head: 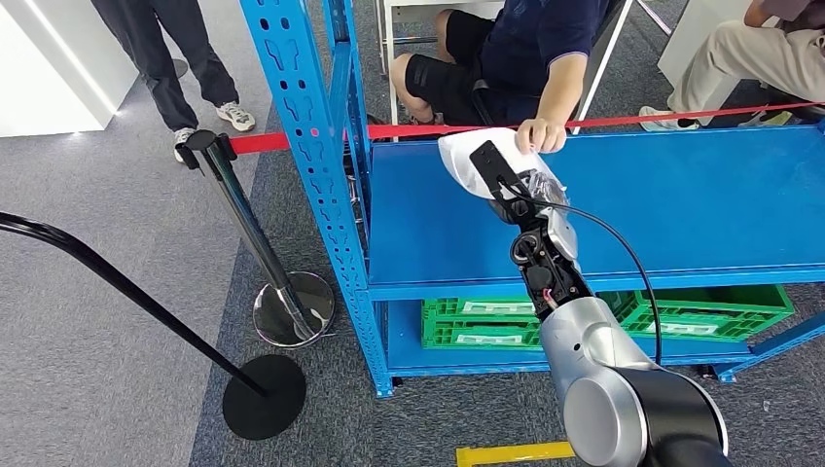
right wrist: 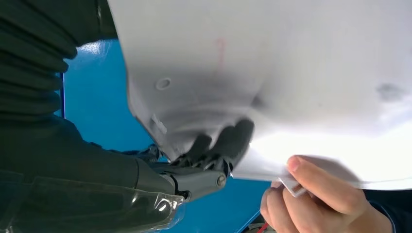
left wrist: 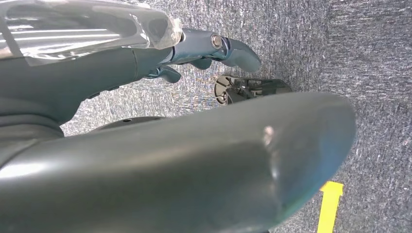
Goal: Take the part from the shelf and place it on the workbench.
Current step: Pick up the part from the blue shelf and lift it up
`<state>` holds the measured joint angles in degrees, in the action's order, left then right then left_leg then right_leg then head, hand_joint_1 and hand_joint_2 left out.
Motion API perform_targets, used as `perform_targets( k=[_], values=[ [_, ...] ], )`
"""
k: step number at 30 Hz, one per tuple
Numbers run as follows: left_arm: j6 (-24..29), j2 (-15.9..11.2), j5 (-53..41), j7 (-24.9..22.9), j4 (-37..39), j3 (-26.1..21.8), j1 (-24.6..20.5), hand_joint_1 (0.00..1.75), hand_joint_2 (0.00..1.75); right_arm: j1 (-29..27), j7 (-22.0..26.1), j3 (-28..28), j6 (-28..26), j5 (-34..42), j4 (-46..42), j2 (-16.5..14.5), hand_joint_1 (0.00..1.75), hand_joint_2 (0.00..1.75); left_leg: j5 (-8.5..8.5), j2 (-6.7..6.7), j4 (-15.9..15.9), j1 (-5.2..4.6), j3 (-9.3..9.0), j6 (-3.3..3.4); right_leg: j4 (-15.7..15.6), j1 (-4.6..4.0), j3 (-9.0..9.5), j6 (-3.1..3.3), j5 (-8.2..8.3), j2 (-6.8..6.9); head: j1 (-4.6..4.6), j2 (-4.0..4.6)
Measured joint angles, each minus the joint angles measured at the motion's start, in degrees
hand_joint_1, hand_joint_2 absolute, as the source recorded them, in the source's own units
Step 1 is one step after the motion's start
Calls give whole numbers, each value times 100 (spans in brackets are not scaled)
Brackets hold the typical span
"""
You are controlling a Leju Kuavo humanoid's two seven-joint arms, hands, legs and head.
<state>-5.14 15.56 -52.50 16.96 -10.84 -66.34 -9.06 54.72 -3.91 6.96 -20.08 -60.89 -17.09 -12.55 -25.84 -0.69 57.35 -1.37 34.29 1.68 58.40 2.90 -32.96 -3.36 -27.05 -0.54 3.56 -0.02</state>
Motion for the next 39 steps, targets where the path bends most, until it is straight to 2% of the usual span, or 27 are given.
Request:
perform_targets(
  k=[25, 29, 35, 39],
  values=[
    [-22, 2, -23, 105, 0, 60, 1, 0, 0, -10, 103, 5, 36, -35, -2, 19, 175, 0, 0, 0, -4, 0, -5, 0, -2, 1, 2, 0, 1, 3, 0, 1],
    [-5, 2, -37, 139, 0, 65, 1, 0, 175, -10, 111, 7, 43, -40, -2, 26, 175, 0, 0, 0, -4, 0, -6, 0, -2, 1, 2, 0, 1, 3, 0, 2],
    [15, 2, -142, 135, 0, 129, 2, 0, 175, -10, 132, 13, 52, -46, -2, 35, 175, 0, 0, 0, -4, 0, -5, 0, -2, 1, 2, 0, 1, 3, 0, 1],
    [-201, 1, 64, 268, 0, 131, 2, 0, 175, -11, 160, 19, 66, -51, -2, 41, 175, 0, 0, 0, -4, 0, -5, 0, -2, 1, 2, 0, 1, 3, 0, 0]
  ],
)
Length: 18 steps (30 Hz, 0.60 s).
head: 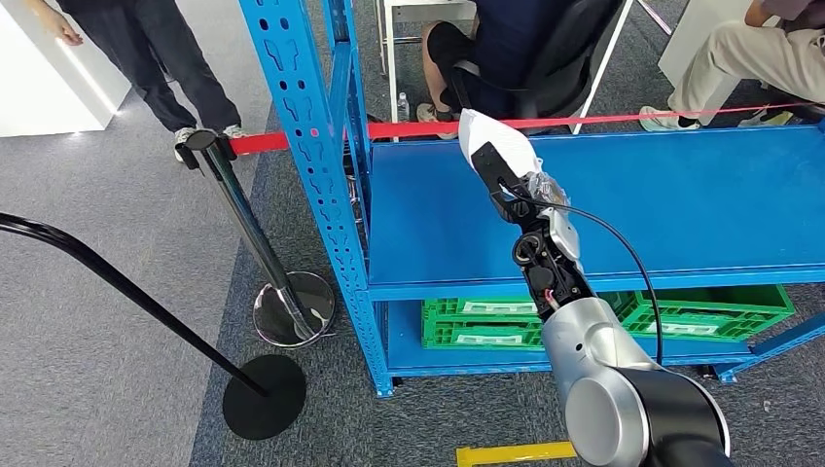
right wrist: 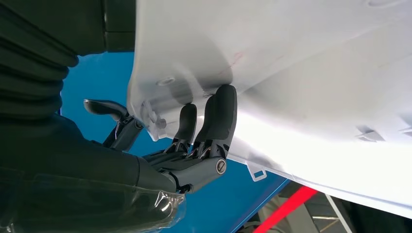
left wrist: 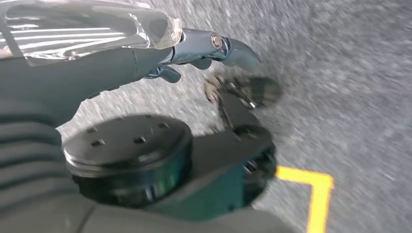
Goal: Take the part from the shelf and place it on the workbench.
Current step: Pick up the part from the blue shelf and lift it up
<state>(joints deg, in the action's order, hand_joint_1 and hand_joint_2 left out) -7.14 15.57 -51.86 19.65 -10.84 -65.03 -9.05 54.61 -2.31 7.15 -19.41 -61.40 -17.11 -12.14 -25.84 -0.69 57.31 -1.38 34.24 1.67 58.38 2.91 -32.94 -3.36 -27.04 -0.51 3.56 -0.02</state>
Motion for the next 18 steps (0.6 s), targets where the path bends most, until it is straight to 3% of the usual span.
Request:
perform_targets(
  k=[11, 18],
  values=[
    [-76, 2, 22, -47, 1, -17, 1, 0, 175, 0, 98, 36, 33, 88, 0, -2, 175, 0, 0, 0, 0, 0, 0, 0, 0, 0, 0, 0, 1, 0, 0, 0],
    [-51, 2, 29, 19, 0, -17, 7, 0, 175, -9, 1206, 474, -18, 1040, -88, -11, 175, 0, 0, -1, 0, 0, 0, 0, 0, 0, 0, 0, 1, 1, 0, 0]
  ],
)
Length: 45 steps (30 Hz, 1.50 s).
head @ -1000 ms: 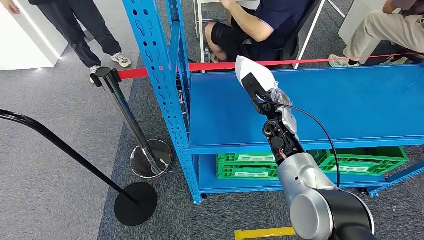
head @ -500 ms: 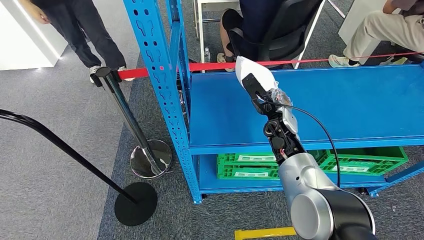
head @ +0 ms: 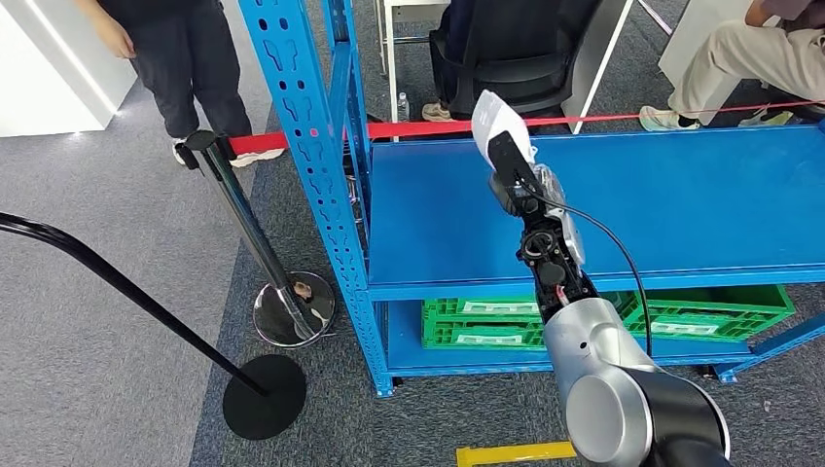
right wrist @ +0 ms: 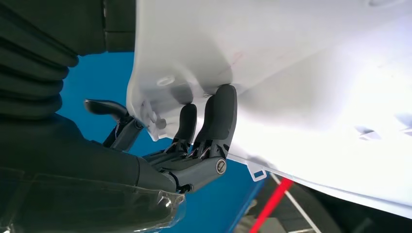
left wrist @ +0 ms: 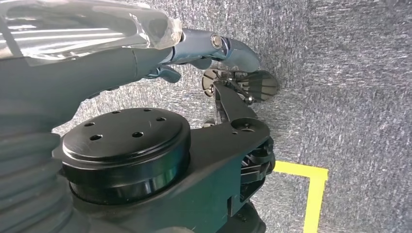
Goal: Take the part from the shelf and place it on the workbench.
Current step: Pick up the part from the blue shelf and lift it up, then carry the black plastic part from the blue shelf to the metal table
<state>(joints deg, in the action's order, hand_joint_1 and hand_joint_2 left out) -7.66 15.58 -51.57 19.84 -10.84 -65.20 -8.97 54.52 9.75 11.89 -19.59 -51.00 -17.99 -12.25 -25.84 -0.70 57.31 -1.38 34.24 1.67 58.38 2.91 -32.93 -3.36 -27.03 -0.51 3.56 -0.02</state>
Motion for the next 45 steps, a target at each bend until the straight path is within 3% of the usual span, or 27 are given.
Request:
perform_targets(
  k=[10, 15, 23, 28, 37, 45],
  values=[
    [46, -11, 80, 165, 2, -25, 67, 0, 175, -95, 2269, 471, -157, 1414, -510, -62, 175, 0, 0, 0, 0, 0, 0, 0, 0, 0, 0, 0, 0, 0, 0, 1],
    [49, -22, 134, 270, 1, -49, 103, 0, 175, -477, 2954, 399, -248, 2457, -1350, -161, 175, 0, 0, 0, 0, 0, 0, 0, 0, 0, 0, 0, 0, 2, 0, 0],
    [72, -52, 179, 357, 2, -84, 192, 0, 175, -2021, 3036, -773, -842, 4012, -4083, -170, 175, 0, -7, -1, -1, 0, 0, -3, -2, 0, -4, 1, -3, 3, 1, 1],
    [168, -63, 251, 359, 2, -161, 234, 0, 175, -2987, 3042, -1703, -1244, 4350, -5894, 10, 175, 0, -12, -1, -3, 0, 0, -3, -3, 0, -5, 2, -6, 1, 1, 0],
    [304, -33, 382, 246, 5, -321, 282, 0, 175, -4273, 3042, -3248, -1986, 4022, -8520, 566, 175, 0, -18, -1, -5, 0, 0, -5, -5, 0, -2, 1, -7, 2, 0, 1],
    [484, -9, 409, -297, 11, -433, 284, 0, 175, -5059, 3042, -4022, -2001, 3567, -9443, 727, 175, 0, -21, -1, -6, 0, -3, -7, -6, 0, 2, 1, -7, 2, 1, 0]
  ],
)
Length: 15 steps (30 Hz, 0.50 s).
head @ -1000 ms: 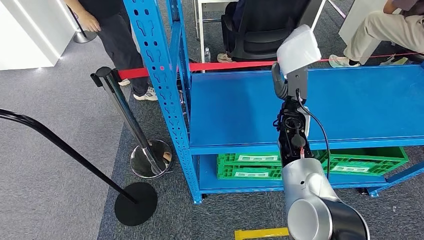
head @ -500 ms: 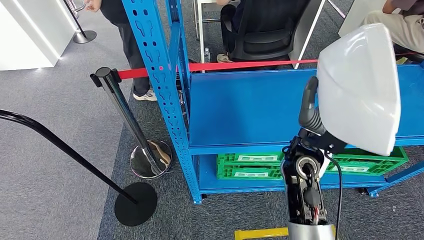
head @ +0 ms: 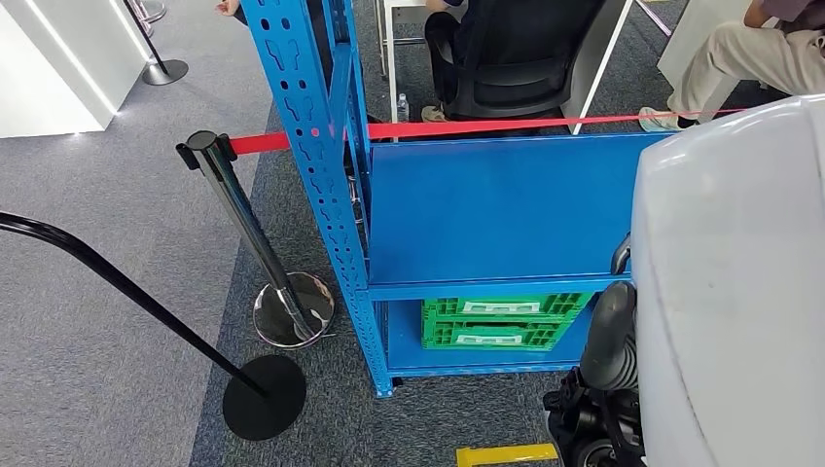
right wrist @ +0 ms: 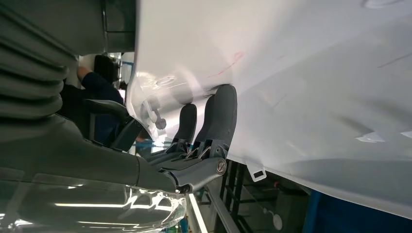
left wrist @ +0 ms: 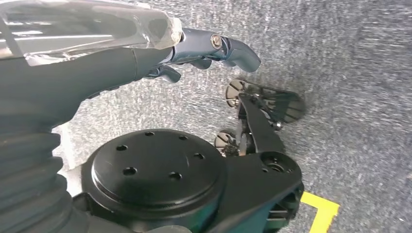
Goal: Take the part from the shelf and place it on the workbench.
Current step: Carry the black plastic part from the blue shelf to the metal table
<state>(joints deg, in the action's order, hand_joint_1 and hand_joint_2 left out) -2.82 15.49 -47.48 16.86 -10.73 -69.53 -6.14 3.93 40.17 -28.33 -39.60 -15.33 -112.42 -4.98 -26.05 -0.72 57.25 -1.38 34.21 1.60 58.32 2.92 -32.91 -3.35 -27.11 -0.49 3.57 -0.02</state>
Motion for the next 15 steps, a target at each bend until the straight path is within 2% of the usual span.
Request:
perform_targets(
  k=[11, 13, 15],
  values=[
    [69, 5, -178, -532, 0, -39, 0, 0, 175, -430, -8, -248, 0, 87, -198, -7, 175, 0, 0, 0, 0, 0, -3, 0, 0, 0, 3, 0, 0, 0, 1, 1],
    [73, -5, -178, -628, 0, -40, 1, 0, 175, -470, -7, -288, 0, 94, -198, -6, 175, 0, 2, -2, 15, -18, 0, 8, -37, 44, 17, -52, 32, 4, 1, 1],
    [70, -8, -178, -681, 3, -42, 0, 0, 175, -496, -8, -318, 0, 105, -197, -13, 175, 0, 99, 13, -153, -32, -91, 99, -98, 69, 62, -107, 57, 14, 25, 0]
  ],
)
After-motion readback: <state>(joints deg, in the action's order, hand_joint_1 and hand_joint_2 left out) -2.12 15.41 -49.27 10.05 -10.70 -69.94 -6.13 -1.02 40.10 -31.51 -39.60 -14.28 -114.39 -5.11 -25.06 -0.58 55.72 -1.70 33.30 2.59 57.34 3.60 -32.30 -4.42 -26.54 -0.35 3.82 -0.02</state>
